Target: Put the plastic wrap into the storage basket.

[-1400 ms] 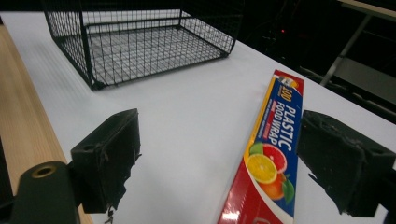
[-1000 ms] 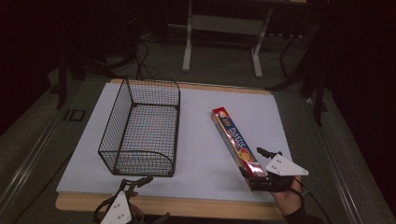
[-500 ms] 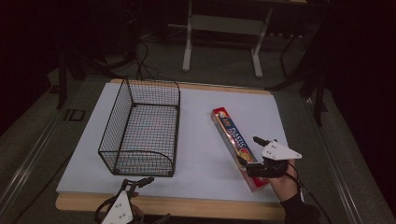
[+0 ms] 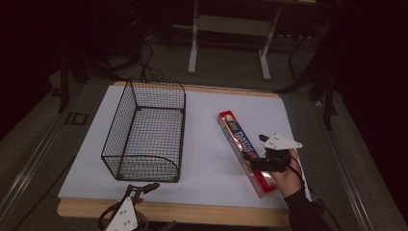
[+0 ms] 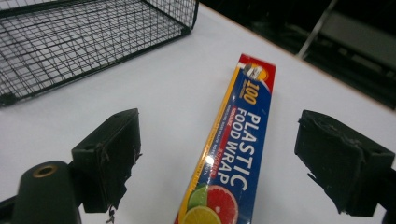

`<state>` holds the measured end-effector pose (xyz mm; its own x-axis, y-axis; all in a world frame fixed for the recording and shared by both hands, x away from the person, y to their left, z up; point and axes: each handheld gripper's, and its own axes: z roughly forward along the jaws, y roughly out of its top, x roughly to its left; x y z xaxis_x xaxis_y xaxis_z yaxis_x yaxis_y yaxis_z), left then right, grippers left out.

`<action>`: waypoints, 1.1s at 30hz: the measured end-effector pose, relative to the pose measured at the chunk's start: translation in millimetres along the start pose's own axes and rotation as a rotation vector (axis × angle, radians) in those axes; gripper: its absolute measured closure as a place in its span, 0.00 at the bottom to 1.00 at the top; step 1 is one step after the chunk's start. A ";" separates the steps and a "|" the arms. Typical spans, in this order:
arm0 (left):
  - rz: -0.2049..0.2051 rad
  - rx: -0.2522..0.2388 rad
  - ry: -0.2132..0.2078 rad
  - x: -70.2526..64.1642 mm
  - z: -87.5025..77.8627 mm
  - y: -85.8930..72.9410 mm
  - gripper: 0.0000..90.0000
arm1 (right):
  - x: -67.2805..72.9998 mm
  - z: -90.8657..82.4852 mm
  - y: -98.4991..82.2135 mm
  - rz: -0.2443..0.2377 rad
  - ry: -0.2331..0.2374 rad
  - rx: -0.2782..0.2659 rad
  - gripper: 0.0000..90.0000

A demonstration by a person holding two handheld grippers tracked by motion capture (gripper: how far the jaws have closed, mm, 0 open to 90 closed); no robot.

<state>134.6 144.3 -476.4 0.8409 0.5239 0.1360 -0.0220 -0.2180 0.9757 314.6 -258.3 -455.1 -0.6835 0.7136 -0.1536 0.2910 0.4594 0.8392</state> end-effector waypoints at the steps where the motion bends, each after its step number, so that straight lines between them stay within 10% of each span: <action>1: 0.000 0.001 -0.001 -0.1 0.0 0.0 0.01 | -1.4 2.1 0.9 0.015 -0.004 0.012 0.16; 16: 0.014 -0.011 -0.020 -2.3 0.4 0.7 0.01 | -10.5 34.2 5.6 0.073 -0.056 0.183 0.11; 33: 0.024 -0.007 -0.039 -3.1 2.4 0.4 0.01 | -20.4 68.6 8.8 0.241 -0.039 0.396 0.15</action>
<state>133.3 140.7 -476.8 0.8605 0.4859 0.1531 -0.0463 -0.2246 0.9733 377.0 -232.6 -480.4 -0.5419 0.8405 -0.0044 0.6770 0.4395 0.5903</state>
